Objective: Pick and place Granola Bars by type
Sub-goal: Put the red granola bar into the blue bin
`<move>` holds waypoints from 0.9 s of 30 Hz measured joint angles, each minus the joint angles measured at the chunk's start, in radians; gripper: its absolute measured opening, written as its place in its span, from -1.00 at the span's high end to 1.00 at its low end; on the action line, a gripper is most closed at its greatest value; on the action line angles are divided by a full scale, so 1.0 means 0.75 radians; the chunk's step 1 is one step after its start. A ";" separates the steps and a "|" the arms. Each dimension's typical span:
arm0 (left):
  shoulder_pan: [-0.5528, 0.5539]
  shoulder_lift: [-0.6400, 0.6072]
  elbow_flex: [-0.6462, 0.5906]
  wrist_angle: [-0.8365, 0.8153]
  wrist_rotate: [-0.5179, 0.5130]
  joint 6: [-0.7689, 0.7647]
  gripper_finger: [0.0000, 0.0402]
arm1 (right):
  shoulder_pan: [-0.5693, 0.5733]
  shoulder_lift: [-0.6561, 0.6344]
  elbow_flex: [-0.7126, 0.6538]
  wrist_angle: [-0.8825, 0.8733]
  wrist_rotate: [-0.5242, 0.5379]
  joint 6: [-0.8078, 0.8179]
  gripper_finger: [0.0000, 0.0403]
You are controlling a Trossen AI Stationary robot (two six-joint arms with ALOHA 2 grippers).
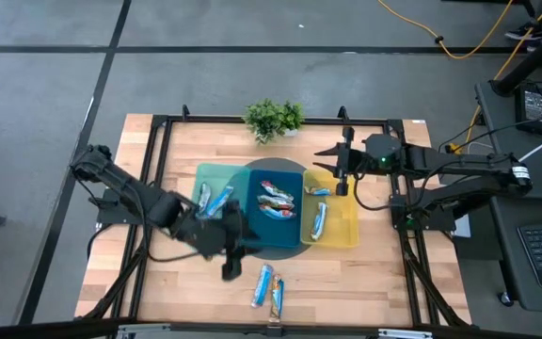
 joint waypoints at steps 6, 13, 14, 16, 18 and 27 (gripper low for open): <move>-0.139 0.086 0.000 -0.170 0.062 -0.141 0.31 | 0.009 0.002 0.000 0.016 -0.102 0.032 0.43; -0.240 0.205 0.000 -0.301 0.071 -0.219 0.31 | 0.009 0.008 0.000 0.018 -0.115 0.155 0.43; -0.245 0.224 0.000 -0.308 0.071 -0.228 0.31 | 0.009 0.008 0.000 0.018 -0.115 0.159 0.43; -0.246 0.266 0.000 -0.309 0.077 -0.236 0.31 | 0.009 0.008 0.000 0.027 -0.115 0.161 0.43; -0.240 0.294 0.000 -0.300 0.110 -0.243 0.29 | 0.010 0.008 0.000 0.043 -0.115 0.161 0.43; -0.165 0.320 0.000 -0.221 0.244 -0.509 -0.06 | 0.010 0.008 0.000 0.063 -0.122 0.007 0.43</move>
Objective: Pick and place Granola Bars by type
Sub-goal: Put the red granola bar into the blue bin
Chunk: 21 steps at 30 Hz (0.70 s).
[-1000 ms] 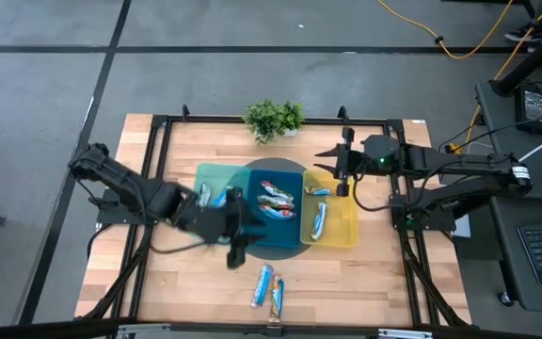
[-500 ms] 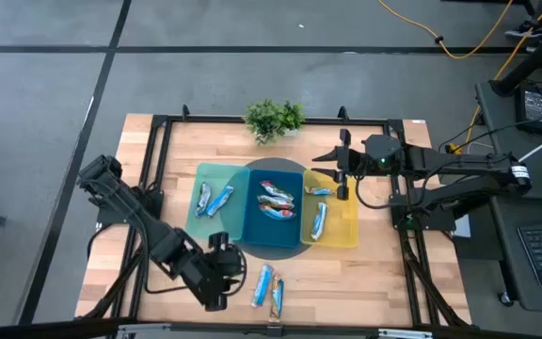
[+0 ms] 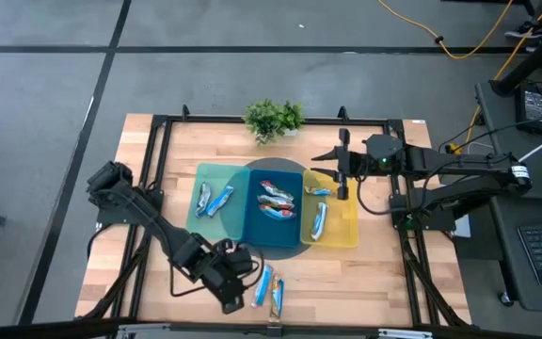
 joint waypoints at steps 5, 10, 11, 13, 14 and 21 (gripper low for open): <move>0.043 0.065 0.000 0.009 -0.062 -0.094 -0.29 | 0.000 0.000 0.000 -0.012 -0.041 -0.106 0.43; 0.065 0.218 0.000 0.216 0.039 -0.193 -0.45 | 0.000 0.000 0.000 -0.016 -0.042 -0.276 0.43; 0.067 0.250 0.000 0.283 0.052 -0.210 -0.48 | -0.001 0.000 0.000 -0.016 -0.043 -0.305 0.43; 0.071 0.313 0.000 0.384 0.077 -0.242 -0.53 | -0.001 0.000 0.000 -0.016 -0.045 -0.343 0.43; 0.072 0.344 0.000 0.440 0.094 -0.260 -0.55 | -0.001 0.000 0.000 -0.016 -0.056 -0.363 0.43; 0.071 0.446 -0.002 0.469 0.166 -0.360 -0.59 | -0.001 0.000 0.000 -0.019 -0.070 -0.402 0.43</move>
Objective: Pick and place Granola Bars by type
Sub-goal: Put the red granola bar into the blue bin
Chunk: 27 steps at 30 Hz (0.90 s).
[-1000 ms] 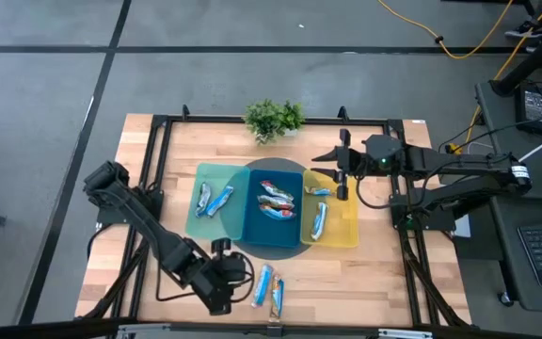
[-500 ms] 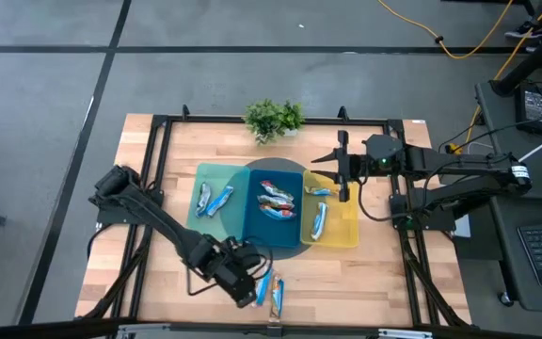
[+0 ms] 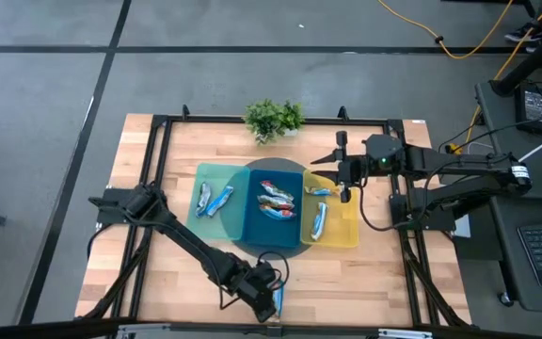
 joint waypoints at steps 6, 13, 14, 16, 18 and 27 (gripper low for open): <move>-0.001 -0.010 0.001 -0.070 -0.001 -0.012 -0.60 | -0.001 0.000 0.000 -0.001 -0.066 0.002 0.43; 0.001 0.001 0.001 -0.125 -0.009 0.006 -0.59 | -0.001 0.000 0.000 -0.001 -0.066 0.109 0.43; 0.002 0.006 0.002 -0.139 -0.018 0.006 -0.59 | -0.001 0.000 0.000 -0.001 -0.066 0.120 0.43; 0.003 0.020 0.002 -0.178 -0.032 0.011 -0.59 | 0.000 0.000 0.000 -0.001 -0.066 0.138 0.43; 0.005 0.040 0.002 -0.168 -0.024 0.025 -0.59 | 0.000 0.000 0.000 -0.001 -0.065 0.147 0.43; 0.009 0.054 0.005 -0.175 -0.013 0.069 -0.49 | 0.000 0.000 0.000 -0.001 -0.063 0.172 0.43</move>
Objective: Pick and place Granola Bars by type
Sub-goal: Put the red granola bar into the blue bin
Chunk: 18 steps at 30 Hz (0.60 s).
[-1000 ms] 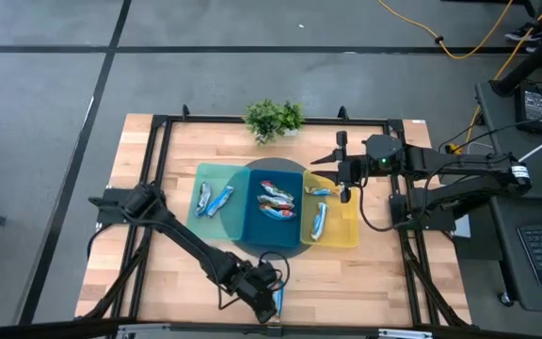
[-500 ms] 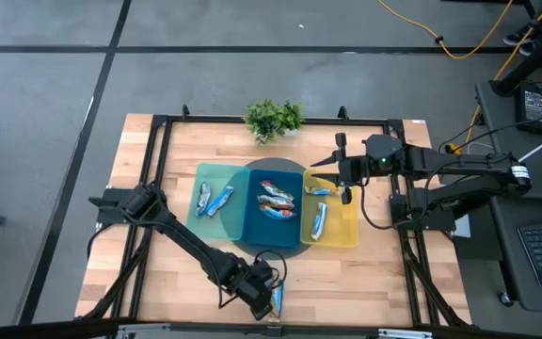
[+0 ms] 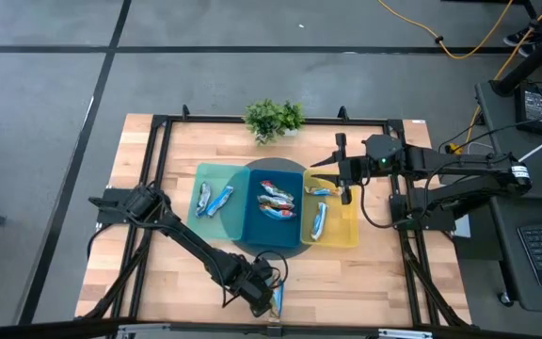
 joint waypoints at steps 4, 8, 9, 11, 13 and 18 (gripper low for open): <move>0.001 0.000 -0.001 -0.017 0.000 0.025 -0.27 | 0.000 0.000 0.000 0.001 0.000 0.000 0.43; 0.003 0.000 -0.001 -0.051 0.015 0.028 0.02 | 0.000 0.000 0.000 0.001 0.000 0.000 0.43; 0.003 0.000 -0.001 -0.056 0.016 0.028 0.09 | 0.000 0.000 0.000 0.001 0.000 -0.001 0.43; 0.004 -0.002 -0.002 -0.060 0.018 0.028 0.24 | 0.000 0.000 0.000 0.001 0.000 -0.002 0.43; 0.003 -0.008 -0.003 -0.058 0.036 0.028 0.37 | 0.000 0.000 0.000 0.001 0.000 -0.002 0.43; -0.002 -0.070 -0.006 -0.060 0.095 0.077 0.64 | 0.000 0.000 0.000 0.001 0.000 -0.004 0.43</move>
